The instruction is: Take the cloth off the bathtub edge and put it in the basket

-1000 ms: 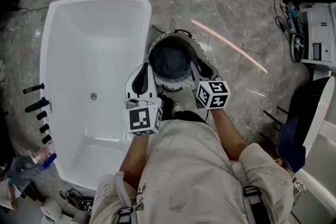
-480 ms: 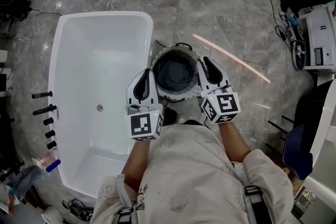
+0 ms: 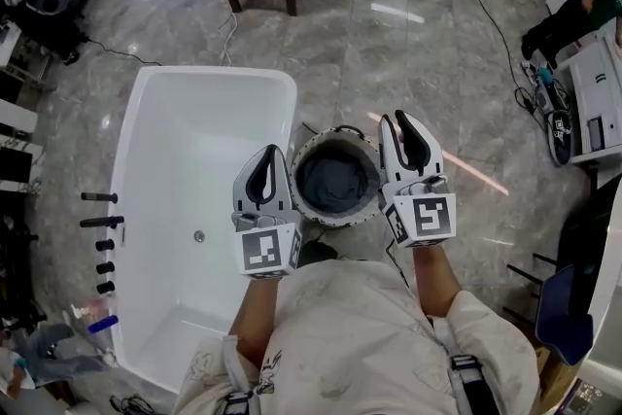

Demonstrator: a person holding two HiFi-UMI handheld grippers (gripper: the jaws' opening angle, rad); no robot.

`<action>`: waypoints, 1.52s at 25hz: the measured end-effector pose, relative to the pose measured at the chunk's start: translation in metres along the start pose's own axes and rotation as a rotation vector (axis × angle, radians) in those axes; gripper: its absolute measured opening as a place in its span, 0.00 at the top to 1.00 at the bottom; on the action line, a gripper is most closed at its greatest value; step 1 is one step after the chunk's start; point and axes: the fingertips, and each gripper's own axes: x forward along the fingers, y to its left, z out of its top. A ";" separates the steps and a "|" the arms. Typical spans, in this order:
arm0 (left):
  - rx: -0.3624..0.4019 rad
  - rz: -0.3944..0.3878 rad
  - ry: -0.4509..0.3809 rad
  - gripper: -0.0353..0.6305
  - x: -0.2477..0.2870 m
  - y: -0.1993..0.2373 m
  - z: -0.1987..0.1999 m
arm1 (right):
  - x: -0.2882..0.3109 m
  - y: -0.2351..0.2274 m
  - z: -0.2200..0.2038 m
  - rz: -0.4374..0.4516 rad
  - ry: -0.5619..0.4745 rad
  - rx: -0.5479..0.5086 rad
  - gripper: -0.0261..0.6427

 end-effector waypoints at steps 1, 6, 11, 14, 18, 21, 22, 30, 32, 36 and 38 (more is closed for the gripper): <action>0.003 0.003 -0.009 0.94 -0.004 -0.001 0.007 | -0.004 -0.002 0.011 -0.005 -0.017 -0.005 0.86; 0.058 0.011 -0.104 0.94 -0.005 -0.004 0.055 | -0.009 -0.011 0.066 -0.015 -0.129 -0.065 0.86; 0.117 0.038 -0.200 0.94 -0.019 -0.008 0.099 | -0.027 -0.019 0.101 -0.052 -0.194 -0.102 0.89; 0.137 0.046 -0.246 0.94 -0.023 -0.009 0.113 | -0.032 -0.022 0.109 -0.061 -0.213 -0.108 0.89; 0.148 0.053 -0.256 0.94 -0.027 -0.012 0.120 | -0.037 -0.023 0.111 -0.068 -0.220 -0.103 0.90; 0.140 0.059 -0.258 0.94 -0.032 -0.015 0.120 | -0.044 -0.024 0.110 -0.071 -0.224 -0.106 0.91; 0.136 0.057 -0.259 0.94 -0.034 -0.017 0.120 | -0.047 -0.024 0.110 -0.073 -0.227 -0.106 0.92; 0.139 0.060 -0.264 0.94 -0.045 -0.021 0.124 | -0.057 -0.017 0.117 -0.044 -0.240 -0.096 0.98; 0.140 0.061 -0.265 0.94 -0.045 -0.023 0.121 | -0.059 -0.017 0.115 -0.038 -0.242 -0.099 0.98; 0.146 0.056 -0.265 0.94 -0.047 -0.028 0.121 | -0.062 -0.017 0.113 -0.017 -0.232 -0.089 0.98; 0.146 0.055 -0.262 0.94 -0.049 -0.029 0.122 | -0.064 -0.016 0.114 -0.015 -0.228 -0.090 0.98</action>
